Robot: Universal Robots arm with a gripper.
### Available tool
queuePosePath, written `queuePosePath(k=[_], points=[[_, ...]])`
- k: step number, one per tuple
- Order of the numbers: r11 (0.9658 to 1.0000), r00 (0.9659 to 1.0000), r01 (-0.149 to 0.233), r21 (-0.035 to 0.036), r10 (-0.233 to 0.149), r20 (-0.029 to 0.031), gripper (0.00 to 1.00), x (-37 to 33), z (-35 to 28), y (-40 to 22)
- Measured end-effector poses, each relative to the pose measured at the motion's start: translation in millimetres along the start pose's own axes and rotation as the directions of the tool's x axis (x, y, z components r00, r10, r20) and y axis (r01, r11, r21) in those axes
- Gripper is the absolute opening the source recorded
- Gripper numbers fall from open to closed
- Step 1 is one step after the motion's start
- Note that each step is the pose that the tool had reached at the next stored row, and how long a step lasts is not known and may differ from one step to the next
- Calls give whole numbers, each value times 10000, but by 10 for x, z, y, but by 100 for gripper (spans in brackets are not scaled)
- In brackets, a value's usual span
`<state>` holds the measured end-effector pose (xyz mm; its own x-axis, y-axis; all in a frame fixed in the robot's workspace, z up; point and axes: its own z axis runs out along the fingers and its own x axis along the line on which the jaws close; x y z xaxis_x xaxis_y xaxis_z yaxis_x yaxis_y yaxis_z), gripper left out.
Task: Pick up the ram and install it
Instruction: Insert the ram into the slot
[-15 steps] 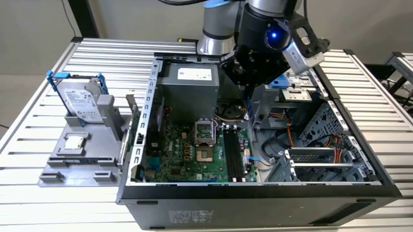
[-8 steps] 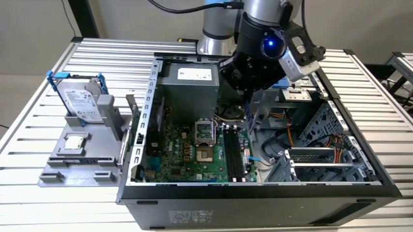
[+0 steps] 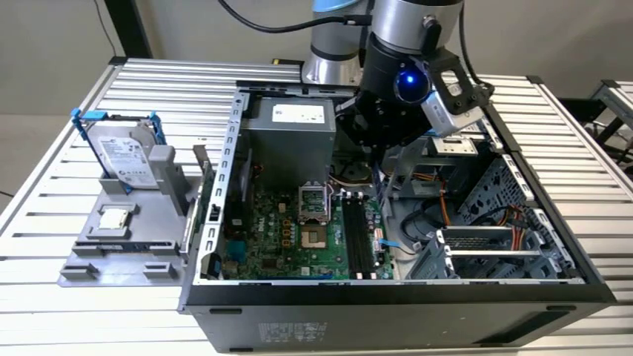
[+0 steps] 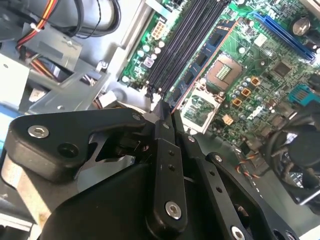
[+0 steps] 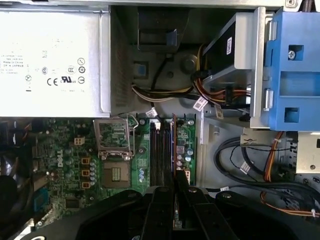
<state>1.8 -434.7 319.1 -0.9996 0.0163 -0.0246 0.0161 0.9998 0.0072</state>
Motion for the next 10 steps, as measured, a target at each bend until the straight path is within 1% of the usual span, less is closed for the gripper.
queuePosePath(k=[10], points=[[9998,9998,-175,4,175,23,0,3,182,-91]])
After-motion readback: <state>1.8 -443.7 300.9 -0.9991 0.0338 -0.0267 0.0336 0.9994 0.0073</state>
